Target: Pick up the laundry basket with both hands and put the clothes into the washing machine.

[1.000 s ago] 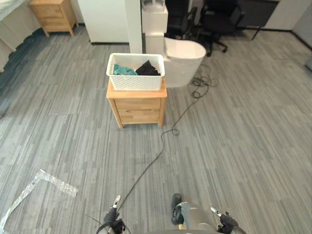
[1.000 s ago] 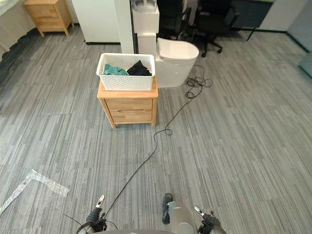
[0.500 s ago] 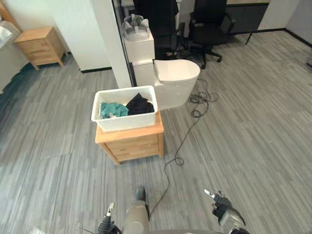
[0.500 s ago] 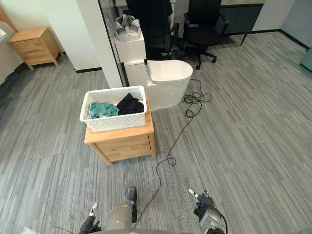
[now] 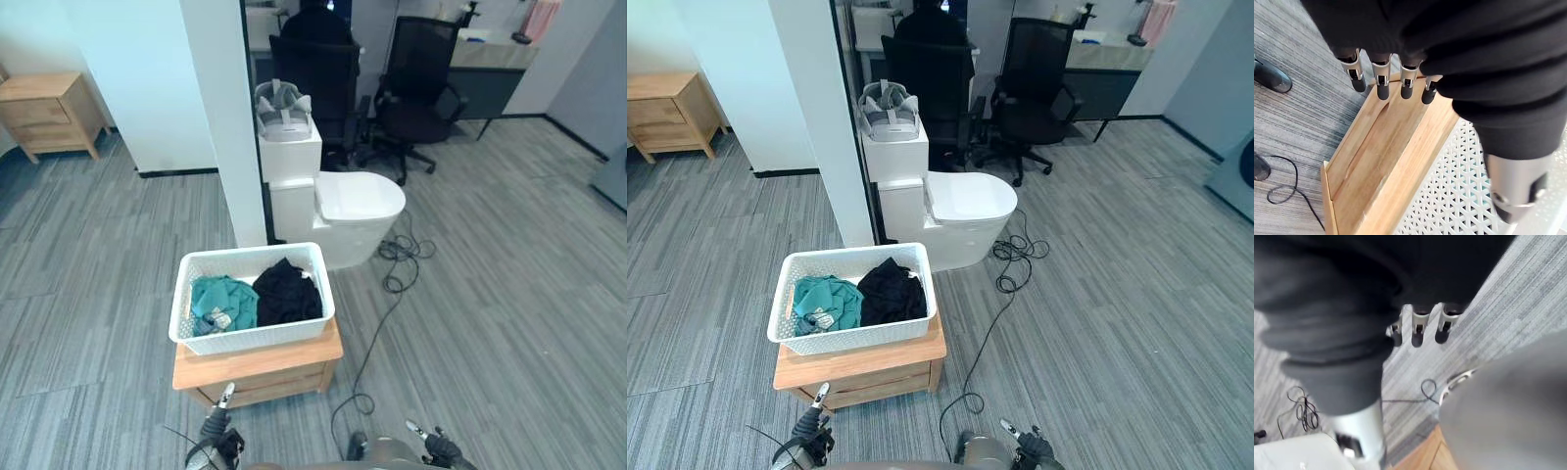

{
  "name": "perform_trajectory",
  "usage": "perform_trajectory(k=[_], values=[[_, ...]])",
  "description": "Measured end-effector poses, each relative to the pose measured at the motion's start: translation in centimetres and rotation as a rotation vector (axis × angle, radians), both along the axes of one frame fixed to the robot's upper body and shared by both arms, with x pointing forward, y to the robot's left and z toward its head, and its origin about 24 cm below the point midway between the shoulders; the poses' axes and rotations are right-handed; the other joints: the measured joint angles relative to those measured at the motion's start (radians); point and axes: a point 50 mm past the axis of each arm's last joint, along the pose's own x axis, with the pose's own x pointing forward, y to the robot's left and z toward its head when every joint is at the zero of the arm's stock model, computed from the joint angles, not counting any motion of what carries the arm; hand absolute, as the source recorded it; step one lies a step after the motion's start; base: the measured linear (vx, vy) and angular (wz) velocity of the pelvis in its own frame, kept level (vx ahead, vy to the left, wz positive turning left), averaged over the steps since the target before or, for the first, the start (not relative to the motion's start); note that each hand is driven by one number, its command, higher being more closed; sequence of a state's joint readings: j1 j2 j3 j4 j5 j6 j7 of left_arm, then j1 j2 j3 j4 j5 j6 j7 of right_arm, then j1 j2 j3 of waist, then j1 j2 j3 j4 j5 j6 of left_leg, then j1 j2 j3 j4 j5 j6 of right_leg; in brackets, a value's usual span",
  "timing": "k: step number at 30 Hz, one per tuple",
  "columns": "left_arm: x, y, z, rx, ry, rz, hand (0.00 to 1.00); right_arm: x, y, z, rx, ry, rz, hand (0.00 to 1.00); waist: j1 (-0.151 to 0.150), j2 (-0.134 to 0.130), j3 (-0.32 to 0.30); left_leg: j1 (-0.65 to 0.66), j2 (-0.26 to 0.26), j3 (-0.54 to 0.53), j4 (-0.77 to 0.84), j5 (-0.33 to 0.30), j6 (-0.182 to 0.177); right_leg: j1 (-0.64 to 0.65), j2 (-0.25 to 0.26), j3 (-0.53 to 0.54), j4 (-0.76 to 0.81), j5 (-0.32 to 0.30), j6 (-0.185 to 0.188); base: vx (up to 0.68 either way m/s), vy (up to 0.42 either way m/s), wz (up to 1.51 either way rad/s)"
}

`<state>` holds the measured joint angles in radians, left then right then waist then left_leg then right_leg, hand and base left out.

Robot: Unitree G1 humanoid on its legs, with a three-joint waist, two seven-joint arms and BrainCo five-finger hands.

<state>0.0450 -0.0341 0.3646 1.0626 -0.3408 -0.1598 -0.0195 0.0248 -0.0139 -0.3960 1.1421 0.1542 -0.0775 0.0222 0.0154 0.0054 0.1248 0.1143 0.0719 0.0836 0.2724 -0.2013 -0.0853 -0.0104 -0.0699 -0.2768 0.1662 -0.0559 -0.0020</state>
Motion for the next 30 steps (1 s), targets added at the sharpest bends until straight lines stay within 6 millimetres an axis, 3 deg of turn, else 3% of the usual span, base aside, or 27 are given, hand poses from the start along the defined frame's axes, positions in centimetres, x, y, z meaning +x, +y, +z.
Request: perform_trajectory(k=[1,3,5,7,9,11,12,15,17,18,20,27,30], values=[[0.0,0.0,0.0,0.001,-0.001,0.000,0.00,0.0,0.0,0.0,-0.001,-0.001,0.004,0.00,0.000,0.000,0.000,-0.017,0.004,0.000,0.042,-0.005,-0.008,0.007,0.001,-0.006,-0.003,-0.004,0.000,0.19,-0.134,0.36],[0.0,0.1,0.1,0.006,-0.008,0.003,0.00,0.6,-0.2,0.3,-0.018,-0.024,0.011,0.00,0.008,0.007,0.005,-0.147,0.060,0.006,0.358,-0.022,-0.035,0.061,0.023,-0.032,-0.025,-0.018,-0.013,0.17,-0.100,0.21],[-0.3,0.3,0.0,0.009,0.001,0.004,0.00,1.5,-0.2,0.5,-0.030,-0.042,0.016,0.00,0.005,0.015,0.005,-0.186,0.115,0.033,0.425,-0.027,-0.025,0.078,0.033,-0.030,-0.048,-0.020,-0.015,0.09,-0.013,-0.09],[-0.5,0.5,0.0,0.016,0.011,0.011,0.00,2.4,-0.1,0.8,-0.032,-0.066,0.004,0.00,0.004,0.013,0.006,-0.186,0.191,0.052,0.319,-0.034,-0.008,0.084,0.027,-0.021,-0.061,-0.024,-0.002,0.05,0.028,-0.09],[-0.6,0.7,0.0,0.026,0.019,0.024,0.00,2.5,-0.2,0.9,-0.043,-0.073,-0.016,0.00,0.004,0.009,0.003,-0.169,0.226,0.031,0.162,-0.027,-0.009,0.078,0.007,-0.018,-0.054,-0.025,0.020,0.10,0.188,0.02],[-1.2,0.8,-0.2,0.018,0.035,0.071,0.00,2.6,-0.8,1.0,-0.056,-0.087,-0.046,0.00,0.002,0.023,-0.012,-0.137,0.224,-0.005,-0.001,0.082,-0.028,0.051,-0.015,-0.001,-0.039,-0.025,0.056,0.13,0.345,-0.12],[-2.3,0.6,-0.5,0.012,0.075,0.099,0.00,2.5,-1.6,1.2,-0.078,-0.089,-0.065,0.00,-0.001,0.044,-0.027,-0.109,0.214,0.002,-0.069,0.112,-0.086,0.047,-0.020,0.013,-0.049,-0.011,0.084,0.12,0.337,-0.15],[-3.0,2.2,-0.5,0.050,0.093,0.110,0.00,2.8,-1.4,1.6,-0.076,-0.131,-0.106,0.00,0.000,-0.002,-0.038,-0.068,0.140,0.047,-0.191,0.116,-0.080,0.040,-0.080,0.035,-0.108,0.034,0.131,0.06,0.269,-0.16],[-4.7,3.8,-0.2,0.095,0.113,0.131,0.00,4.0,-2.0,3.2,-0.117,-0.252,-0.147,0.00,-0.002,-0.031,-0.049,-0.036,0.096,0.092,-0.224,0.120,-0.073,0.042,-0.118,0.073,-0.138,0.059,0.149,0.03,0.218,-0.45],[-5.5,4.7,0.1,0.124,0.107,0.144,0.00,4.5,-3.0,4.7,-0.165,-0.334,-0.156,0.00,-0.001,-0.024,-0.048,-0.026,0.081,0.115,-0.237,0.118,-0.069,0.040,-0.130,0.093,-0.140,0.064,0.155,0.00,0.114,-0.36],[-5.7,6.6,1.2,0.180,0.047,0.205,0.00,5.2,-4.9,7.4,-0.273,-0.457,-0.183,0.00,-0.002,-0.034,-0.057,-0.021,0.069,0.124,-0.243,0.115,-0.064,0.040,-0.138,0.098,-0.151,0.069,0.164,-0.01,0.078,-0.20],[-3.7,12.1,6.7,0.391,-0.221,0.281,0.00,6.8,-10.3,17.0,-0.688,-0.766,-0.155,0.00,-0.004,-0.013,-0.079,-0.017,0.068,0.139,-0.295,0.123,-0.053,0.018,-0.130,0.115,-0.172,0.073,0.162,0.00,-0.002,-0.08],[-2.3,15.2,10.2,0.535,-0.334,0.260,0.00,8.0,-10.8,19.3,-0.769,-0.848,-0.104,0.00,-0.003,-0.015,-0.081,-0.032,0.071,0.135,-0.291,0.123,-0.053,0.005,-0.125,0.118,-0.173,0.076,0.167,0.07,-0.005,0.01]])
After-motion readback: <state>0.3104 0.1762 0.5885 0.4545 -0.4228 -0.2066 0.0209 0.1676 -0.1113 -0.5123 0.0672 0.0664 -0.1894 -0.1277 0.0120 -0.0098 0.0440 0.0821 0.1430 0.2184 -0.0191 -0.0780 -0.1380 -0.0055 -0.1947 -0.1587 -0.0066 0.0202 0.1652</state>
